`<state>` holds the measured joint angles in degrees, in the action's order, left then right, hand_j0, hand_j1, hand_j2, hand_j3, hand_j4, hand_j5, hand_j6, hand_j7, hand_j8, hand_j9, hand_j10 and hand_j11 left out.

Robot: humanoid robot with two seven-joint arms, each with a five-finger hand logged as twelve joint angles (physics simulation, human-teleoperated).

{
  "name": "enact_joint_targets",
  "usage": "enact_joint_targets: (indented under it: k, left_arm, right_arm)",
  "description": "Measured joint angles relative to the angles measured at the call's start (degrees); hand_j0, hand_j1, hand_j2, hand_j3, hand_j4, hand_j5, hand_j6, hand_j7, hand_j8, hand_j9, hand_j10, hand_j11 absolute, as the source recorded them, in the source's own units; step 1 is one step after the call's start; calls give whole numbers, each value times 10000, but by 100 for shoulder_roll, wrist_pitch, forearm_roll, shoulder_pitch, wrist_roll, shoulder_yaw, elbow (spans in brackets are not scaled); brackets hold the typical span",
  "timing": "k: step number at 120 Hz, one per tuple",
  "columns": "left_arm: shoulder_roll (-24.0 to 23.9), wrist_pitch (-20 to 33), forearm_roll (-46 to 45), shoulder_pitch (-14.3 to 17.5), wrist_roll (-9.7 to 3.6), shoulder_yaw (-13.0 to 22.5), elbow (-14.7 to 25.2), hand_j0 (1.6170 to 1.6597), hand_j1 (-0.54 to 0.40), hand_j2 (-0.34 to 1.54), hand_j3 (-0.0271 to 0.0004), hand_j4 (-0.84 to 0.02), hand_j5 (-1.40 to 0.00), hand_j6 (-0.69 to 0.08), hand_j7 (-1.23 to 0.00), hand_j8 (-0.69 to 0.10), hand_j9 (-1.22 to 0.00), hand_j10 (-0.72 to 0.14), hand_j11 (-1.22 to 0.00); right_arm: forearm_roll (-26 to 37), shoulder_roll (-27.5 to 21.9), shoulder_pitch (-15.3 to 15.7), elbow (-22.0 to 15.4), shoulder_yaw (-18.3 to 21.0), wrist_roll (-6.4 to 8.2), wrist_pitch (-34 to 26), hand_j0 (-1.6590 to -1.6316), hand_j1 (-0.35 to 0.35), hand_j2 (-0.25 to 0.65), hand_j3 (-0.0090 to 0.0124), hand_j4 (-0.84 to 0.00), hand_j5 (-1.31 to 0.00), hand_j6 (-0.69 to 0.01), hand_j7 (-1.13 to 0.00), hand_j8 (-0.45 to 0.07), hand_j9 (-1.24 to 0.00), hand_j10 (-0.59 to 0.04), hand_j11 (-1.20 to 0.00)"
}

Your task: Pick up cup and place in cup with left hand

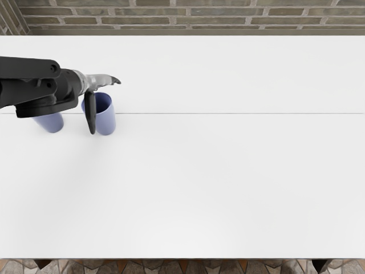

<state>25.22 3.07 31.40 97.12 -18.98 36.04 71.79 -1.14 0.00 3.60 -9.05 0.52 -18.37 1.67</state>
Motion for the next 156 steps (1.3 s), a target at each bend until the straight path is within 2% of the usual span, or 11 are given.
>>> enact_joint_targets:
  k: [71,105,156]
  left_arm:
    - [-44,476,-5,-44,33,107,-22,16581,1332,371,0,-1820,-2348,-1826,-2347,-1824,-2347,-1817,-2346]
    - [-101,781,0,-148,37,173,-1,16581,1109,410,0,-2007,-2592,-2013,-2591,-2011,-2590,-2004,-2590]
    - [-88,891,-2,-149,44,280,80,16581,892,446,0,-2185,-2826,-2191,-2825,-2190,-2824,-2183,-2824]
  right_arm:
    - [0,0,0,0,0,0,0,-16581,-3491,0,0,-2,0,-3,0,-2,0,-1,0]
    - [0,0,0,0,0,0,0,-16581,-3491,0,0,-2,0,-3,0,-2,0,-1,0]
    - [0,0,0,0,0,0,0,-16581,-3491,0,0,-2,0,-3,0,-2,0,-1,0]
